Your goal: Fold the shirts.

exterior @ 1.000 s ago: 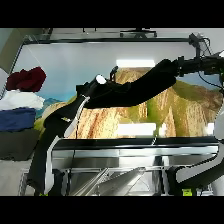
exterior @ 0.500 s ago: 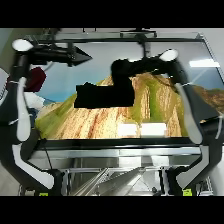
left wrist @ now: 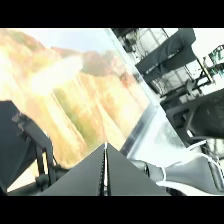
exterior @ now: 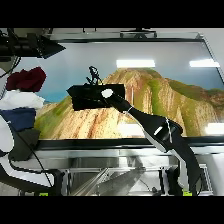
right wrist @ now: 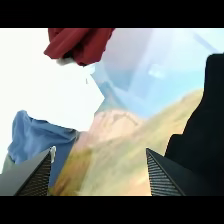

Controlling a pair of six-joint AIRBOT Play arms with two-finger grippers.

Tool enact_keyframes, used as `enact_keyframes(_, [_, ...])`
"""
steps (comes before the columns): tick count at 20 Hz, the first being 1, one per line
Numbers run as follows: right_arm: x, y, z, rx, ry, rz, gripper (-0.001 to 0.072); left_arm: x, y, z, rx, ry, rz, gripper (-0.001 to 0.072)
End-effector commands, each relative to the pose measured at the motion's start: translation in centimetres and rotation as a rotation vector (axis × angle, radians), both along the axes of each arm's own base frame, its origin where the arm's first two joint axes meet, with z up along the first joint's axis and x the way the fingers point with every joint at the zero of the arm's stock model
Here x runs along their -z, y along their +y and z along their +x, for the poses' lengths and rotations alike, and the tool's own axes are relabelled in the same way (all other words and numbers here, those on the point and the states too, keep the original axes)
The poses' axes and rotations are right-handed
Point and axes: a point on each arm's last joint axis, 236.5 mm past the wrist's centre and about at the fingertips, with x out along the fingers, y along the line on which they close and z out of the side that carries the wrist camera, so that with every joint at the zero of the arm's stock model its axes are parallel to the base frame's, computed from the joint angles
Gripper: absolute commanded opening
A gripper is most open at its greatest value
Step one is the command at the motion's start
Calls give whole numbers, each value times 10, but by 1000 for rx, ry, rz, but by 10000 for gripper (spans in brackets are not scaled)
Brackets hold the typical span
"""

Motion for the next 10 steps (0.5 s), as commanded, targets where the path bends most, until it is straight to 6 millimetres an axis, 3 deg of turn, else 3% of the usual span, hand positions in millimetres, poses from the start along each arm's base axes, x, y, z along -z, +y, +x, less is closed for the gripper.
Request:
enact_keyframes(1, [-21,-29,6,-110,-19,29,636,21,1,-4,16,56,-5,20])
enact_keyframes(3, [-36,-78,20,-159,21,29,635,34,2,-5,23,95,-10,20])
enact_keyframes(5, [-34,-149,29,-188,139,-38,635,39,1,-10,44,112,-8,20])
enact_keyframes(8, [4,-260,32,-129,365,-258,636,40,1,-12,54,112,-4,20])
enact_keyframes(10, [41,-320,35,-38,469,-425,638,40,0,-12,58,101,-2,19])
